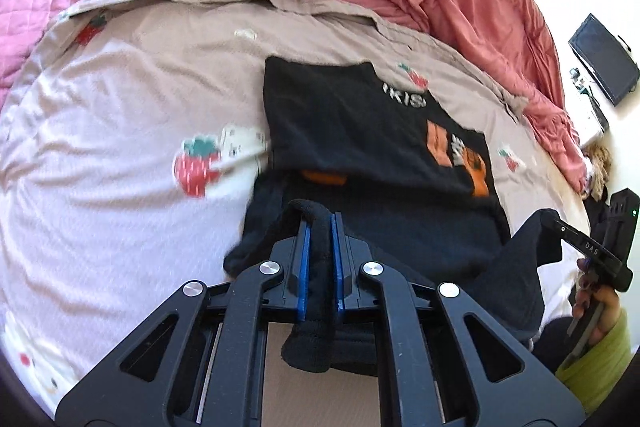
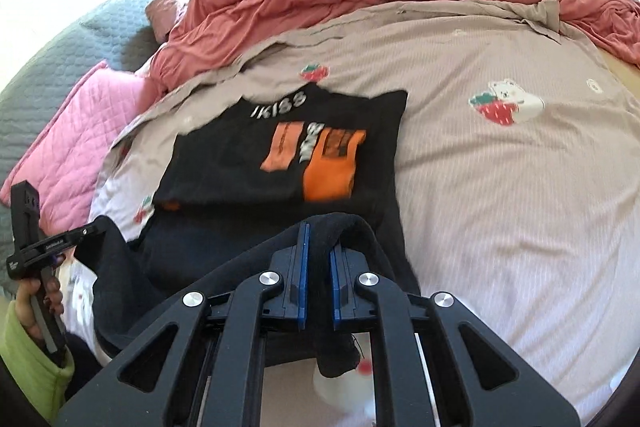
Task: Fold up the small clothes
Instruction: 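Lift the hem with both grippers, fold it toward the collar, open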
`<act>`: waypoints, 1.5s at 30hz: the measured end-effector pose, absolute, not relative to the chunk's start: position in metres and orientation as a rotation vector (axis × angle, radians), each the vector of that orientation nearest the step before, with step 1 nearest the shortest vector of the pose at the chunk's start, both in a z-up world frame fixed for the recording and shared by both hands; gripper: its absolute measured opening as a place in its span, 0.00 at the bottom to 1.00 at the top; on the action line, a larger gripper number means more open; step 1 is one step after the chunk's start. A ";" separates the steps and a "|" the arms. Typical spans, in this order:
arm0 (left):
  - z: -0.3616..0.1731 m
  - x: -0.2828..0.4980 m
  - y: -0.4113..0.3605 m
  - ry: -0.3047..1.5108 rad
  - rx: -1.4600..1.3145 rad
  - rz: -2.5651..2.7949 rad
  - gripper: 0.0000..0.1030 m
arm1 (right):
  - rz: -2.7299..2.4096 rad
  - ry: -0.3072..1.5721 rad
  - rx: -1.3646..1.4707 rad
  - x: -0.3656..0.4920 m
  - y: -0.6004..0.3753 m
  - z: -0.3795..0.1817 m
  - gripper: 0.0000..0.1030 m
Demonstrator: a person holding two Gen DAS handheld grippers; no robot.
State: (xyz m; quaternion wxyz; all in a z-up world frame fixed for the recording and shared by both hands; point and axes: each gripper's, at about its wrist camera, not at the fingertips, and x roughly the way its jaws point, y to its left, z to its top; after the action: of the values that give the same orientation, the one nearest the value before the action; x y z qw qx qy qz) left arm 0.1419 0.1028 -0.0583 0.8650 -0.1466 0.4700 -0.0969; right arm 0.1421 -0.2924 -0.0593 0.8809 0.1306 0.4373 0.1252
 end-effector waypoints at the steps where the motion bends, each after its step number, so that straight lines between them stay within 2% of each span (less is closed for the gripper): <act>1: -0.057 0.148 0.103 0.982 -0.312 -0.200 0.03 | 0.253 0.901 0.283 0.149 -0.295 -0.061 0.07; 14: -0.077 0.232 0.128 0.969 -0.367 -0.066 0.03 | 0.157 0.844 0.429 0.230 -0.332 -0.092 0.07; 21: -0.118 0.243 0.129 1.028 -0.364 -0.048 0.05 | 0.124 0.937 0.364 0.242 -0.330 -0.129 0.07; 24: -0.109 0.234 0.137 0.985 -0.381 -0.036 0.12 | 0.124 0.939 0.352 0.242 -0.329 -0.121 0.08; 25: -0.101 0.229 0.139 0.956 -0.366 -0.007 0.31 | 0.125 0.934 0.334 0.241 -0.328 -0.118 0.10; 26: -0.093 0.224 0.142 0.931 -0.354 0.012 0.41 | 0.125 0.931 0.316 0.240 -0.326 -0.114 0.12; 29: -0.072 0.214 0.143 0.889 -0.334 0.003 0.41 | 0.113 0.947 0.300 0.241 -0.324 -0.112 0.20; 31: -0.061 0.206 0.135 0.881 -0.300 -0.011 0.40 | 0.114 0.965 0.289 0.241 -0.325 -0.112 0.30; 32: -0.058 0.202 0.129 0.881 -0.288 -0.021 0.40 | 0.083 0.969 0.273 0.241 -0.326 -0.111 0.63; 33: -0.054 0.193 0.119 0.883 -0.270 -0.046 0.40 | 0.026 0.963 0.248 0.239 -0.329 -0.109 0.79; 40: -0.081 0.147 0.019 1.011 -0.093 -0.264 0.41 | 0.023 0.878 0.322 0.231 -0.350 -0.084 0.79; 45: -0.101 0.146 -0.028 1.050 -0.018 -0.309 0.38 | 0.079 0.894 0.320 0.234 -0.335 -0.084 0.79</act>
State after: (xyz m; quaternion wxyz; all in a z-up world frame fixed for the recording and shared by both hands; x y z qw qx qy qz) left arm 0.1464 -0.0282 -0.1009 0.8538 -0.0086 0.4994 -0.1470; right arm 0.2340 -0.3349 -0.0835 0.8887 0.1540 0.4303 0.0379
